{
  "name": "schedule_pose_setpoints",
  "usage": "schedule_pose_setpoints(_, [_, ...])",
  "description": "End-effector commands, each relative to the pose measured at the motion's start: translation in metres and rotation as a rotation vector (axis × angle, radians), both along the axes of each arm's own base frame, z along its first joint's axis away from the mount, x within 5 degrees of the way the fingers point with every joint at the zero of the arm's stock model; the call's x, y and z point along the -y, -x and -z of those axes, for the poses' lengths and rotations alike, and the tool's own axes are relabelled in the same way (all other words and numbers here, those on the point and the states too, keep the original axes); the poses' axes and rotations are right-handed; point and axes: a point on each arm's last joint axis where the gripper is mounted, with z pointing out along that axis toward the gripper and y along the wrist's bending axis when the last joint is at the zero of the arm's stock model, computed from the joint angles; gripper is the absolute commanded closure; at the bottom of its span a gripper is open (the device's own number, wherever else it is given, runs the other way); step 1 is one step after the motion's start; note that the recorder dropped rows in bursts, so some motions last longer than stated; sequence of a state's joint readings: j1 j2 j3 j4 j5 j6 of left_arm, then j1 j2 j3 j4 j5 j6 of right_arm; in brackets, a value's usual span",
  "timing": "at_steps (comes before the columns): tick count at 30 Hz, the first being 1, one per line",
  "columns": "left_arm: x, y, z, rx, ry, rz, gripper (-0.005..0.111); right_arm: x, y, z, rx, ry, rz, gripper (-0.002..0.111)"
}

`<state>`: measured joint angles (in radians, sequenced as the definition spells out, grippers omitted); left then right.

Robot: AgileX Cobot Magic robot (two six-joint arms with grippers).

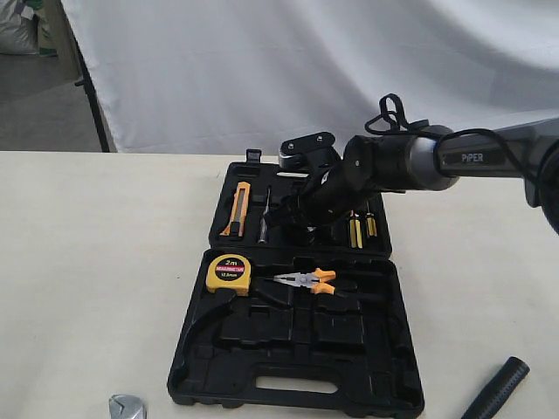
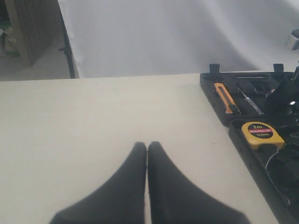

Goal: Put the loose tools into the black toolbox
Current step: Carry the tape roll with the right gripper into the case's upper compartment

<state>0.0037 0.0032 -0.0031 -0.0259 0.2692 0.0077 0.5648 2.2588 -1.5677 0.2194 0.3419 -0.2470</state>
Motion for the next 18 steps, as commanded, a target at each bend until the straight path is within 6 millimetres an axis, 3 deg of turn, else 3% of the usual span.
schedule_pose_setpoints(1, [0.000,0.000,0.001,-0.001,0.012,0.003,0.106,0.005,0.006,0.012,-0.086,0.038,0.002,0.059])
schedule_pose_setpoints(9, [0.000,0.000,0.001,-0.001,0.012,0.003,0.106,0.006,0.007,-0.009,-0.056,0.032,-0.010,0.049])
schedule_pose_setpoints(18, [0.000,0.000,0.001,-0.001,0.012,0.003,0.106,0.005,0.006,-0.013,-0.036,0.025,-0.012,0.013])
